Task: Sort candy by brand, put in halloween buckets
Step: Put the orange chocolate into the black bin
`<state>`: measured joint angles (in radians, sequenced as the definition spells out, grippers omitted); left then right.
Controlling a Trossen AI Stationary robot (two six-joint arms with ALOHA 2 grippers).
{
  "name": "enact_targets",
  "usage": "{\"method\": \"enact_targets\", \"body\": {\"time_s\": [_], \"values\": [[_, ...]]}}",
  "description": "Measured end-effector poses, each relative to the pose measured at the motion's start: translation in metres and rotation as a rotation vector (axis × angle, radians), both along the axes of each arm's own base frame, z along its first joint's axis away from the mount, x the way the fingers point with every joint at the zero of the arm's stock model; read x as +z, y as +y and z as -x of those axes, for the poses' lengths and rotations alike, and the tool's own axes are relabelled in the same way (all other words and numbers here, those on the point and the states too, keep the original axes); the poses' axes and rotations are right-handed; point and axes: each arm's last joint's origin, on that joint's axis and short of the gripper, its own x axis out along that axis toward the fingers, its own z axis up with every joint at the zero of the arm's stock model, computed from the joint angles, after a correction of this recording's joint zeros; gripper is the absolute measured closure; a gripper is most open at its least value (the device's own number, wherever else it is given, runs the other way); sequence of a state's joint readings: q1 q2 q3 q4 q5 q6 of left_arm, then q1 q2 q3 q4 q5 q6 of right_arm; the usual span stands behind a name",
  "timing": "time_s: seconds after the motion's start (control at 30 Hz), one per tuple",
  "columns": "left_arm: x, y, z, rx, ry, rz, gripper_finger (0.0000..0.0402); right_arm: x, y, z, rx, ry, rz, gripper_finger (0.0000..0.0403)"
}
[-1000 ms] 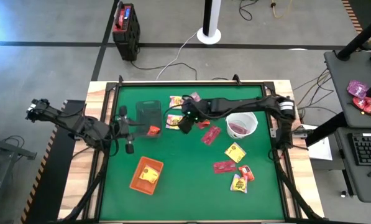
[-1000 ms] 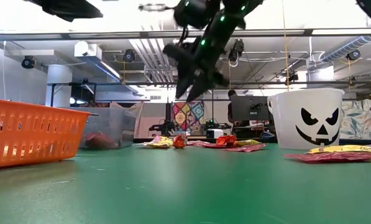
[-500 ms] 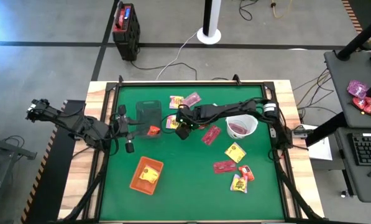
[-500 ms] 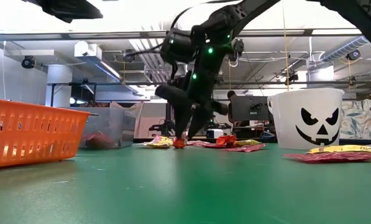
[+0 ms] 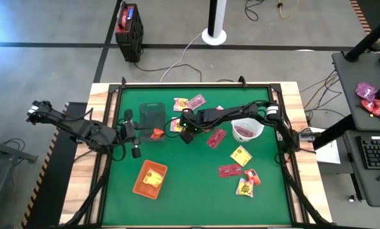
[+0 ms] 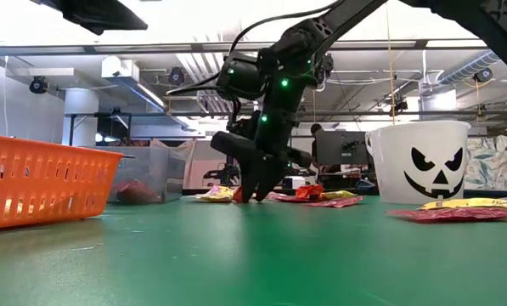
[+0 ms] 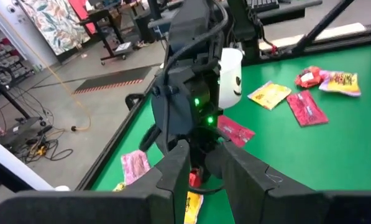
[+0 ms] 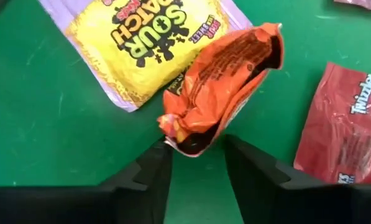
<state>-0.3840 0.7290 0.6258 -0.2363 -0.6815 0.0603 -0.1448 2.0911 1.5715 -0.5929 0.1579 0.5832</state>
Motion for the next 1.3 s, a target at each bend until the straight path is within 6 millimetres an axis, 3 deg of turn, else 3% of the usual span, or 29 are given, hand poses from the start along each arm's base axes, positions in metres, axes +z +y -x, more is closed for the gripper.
{"method": "enact_targets", "body": {"time_s": [0.27,0.57,0.7,0.83,1.07,1.3], "values": [[-0.004,-0.003,-0.007,0.002,0.014,0.0,0.0326,0.011,0.003,0.002,0.031,-0.011,0.011,0.0384],[-0.005,-0.004,-0.009,0.006,0.015,0.011,0.0326,0.044,0.003,0.012,0.013,-0.03,0.103,0.039],[-0.004,-0.004,-0.01,0.005,0.002,0.016,0.0326,0.046,-0.013,0.01,-0.026,-0.097,0.047,0.0364],[-0.004,-0.004,-0.01,0.005,0.0,0.017,0.0326,0.041,-0.027,0.007,-0.054,-0.142,0.018,0.0311],[-0.004,-0.004,-0.01,0.006,0.003,0.015,0.0326,0.032,-0.029,0.004,-0.054,-0.155,-0.001,0.022],[-0.004,-0.004,-0.01,0.013,0.003,0.01,0.0326,0.017,-0.029,0.005,-0.093,-0.127,-0.029,0.0189]]}}
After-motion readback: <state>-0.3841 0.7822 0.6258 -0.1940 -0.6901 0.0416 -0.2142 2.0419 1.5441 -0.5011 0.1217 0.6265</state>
